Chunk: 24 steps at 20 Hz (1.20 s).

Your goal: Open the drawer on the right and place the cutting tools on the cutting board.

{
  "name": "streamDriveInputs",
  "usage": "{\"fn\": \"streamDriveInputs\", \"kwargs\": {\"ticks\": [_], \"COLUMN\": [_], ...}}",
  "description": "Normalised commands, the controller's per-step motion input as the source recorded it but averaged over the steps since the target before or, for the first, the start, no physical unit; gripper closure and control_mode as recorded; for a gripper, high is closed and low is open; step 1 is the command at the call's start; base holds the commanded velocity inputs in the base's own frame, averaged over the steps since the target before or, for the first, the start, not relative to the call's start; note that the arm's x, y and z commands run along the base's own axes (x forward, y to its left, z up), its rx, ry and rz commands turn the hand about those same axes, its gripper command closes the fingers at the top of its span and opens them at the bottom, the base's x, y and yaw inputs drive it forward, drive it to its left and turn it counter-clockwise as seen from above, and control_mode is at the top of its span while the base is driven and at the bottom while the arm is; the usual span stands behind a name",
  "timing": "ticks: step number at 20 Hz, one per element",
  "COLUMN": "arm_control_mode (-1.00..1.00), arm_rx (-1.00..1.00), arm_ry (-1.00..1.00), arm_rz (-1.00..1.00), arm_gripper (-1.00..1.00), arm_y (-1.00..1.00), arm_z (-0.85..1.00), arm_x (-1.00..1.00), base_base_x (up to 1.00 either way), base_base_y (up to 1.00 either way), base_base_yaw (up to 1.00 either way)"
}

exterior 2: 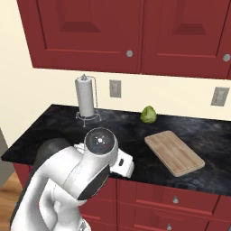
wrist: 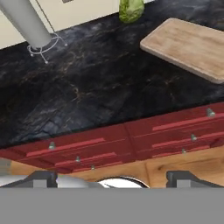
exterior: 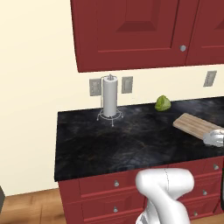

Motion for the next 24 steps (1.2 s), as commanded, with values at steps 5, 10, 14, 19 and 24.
{"fn": "streamDriveInputs", "kwargs": {"ticks": [5, 10, 14, 19, 24], "arm_control_mode": [-1.0, -1.0, -1.0, -1.0, -1.0], "arm_rx": [0.17, 0.09, 0.0, -0.07, -0.14], "arm_ry": [-0.26, -0.41, -0.69, -0.3, -0.2], "arm_rz": [-0.13, -0.05, 0.18, 0.2, 0.08], "arm_gripper": [-1.0, -1.0, -1.0, -1.0, -1.0], "arm_y": [-1.0, -0.92, -0.3, -0.11, 0.0], "arm_z": [-0.52, -0.43, -0.32, -0.51, -0.5], "arm_x": [-0.99, -0.67, -0.09, 0.02, 0.21], "base_base_x": [0.0, 0.0, 0.0, 0.0, 0.0], "base_base_y": [0.0, 0.0, 0.0, 0.0, 0.0], "base_base_yaw": [0.0, 0.0, 0.0, 0.0, 0.0]}}
